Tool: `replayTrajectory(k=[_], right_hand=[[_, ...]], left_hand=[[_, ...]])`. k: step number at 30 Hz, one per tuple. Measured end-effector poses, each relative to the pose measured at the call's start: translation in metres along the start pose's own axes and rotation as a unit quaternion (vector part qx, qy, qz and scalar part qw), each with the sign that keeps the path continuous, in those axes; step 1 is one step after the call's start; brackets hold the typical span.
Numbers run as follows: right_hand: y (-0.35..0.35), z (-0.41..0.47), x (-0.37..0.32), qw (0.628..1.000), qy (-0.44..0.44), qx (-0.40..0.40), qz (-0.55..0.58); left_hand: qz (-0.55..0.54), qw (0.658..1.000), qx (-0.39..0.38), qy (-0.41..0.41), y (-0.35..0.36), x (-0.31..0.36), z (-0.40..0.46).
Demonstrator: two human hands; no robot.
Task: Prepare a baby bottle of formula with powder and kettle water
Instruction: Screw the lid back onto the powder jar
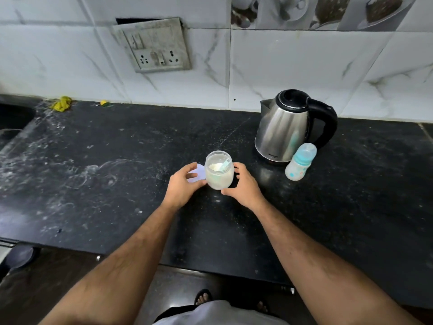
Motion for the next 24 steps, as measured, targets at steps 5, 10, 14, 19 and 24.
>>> replayTrajectory(k=[5, 10, 14, 19, 24], right_hand=[[0.005, 0.01, -0.006, 1.0, 0.007, 0.0, 0.012], [0.005, 0.01, -0.005, 1.0, 0.015, -0.007, 0.012], [0.0, 0.002, -0.005, 0.998, 0.009, -0.019, 0.056], [-0.018, -0.009, -0.016, 0.99, -0.014, -0.022, 0.141], [-0.026, -0.014, -0.031, 0.979, -0.068, 0.007, 0.192]], left_hand=[[0.032, 0.993, -0.103, 0.039, 0.009, 0.012, 0.025], [0.02, 0.987, -0.132, 0.089, 0.014, 0.021, 0.028], [-0.02, 0.988, -0.13, 0.086, 0.012, 0.029, 0.026], [-0.08, 0.98, -0.148, 0.106, 0.011, 0.06, 0.026], [-0.143, 0.974, -0.144, 0.104, 0.013, 0.09, 0.019]])
Point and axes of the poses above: each hand's wrist, its own z-axis towards the middle knuckle, its own y-axis out of the palm, x = y × z, the point moved 4 cm from there along z, towards the middle knuckle
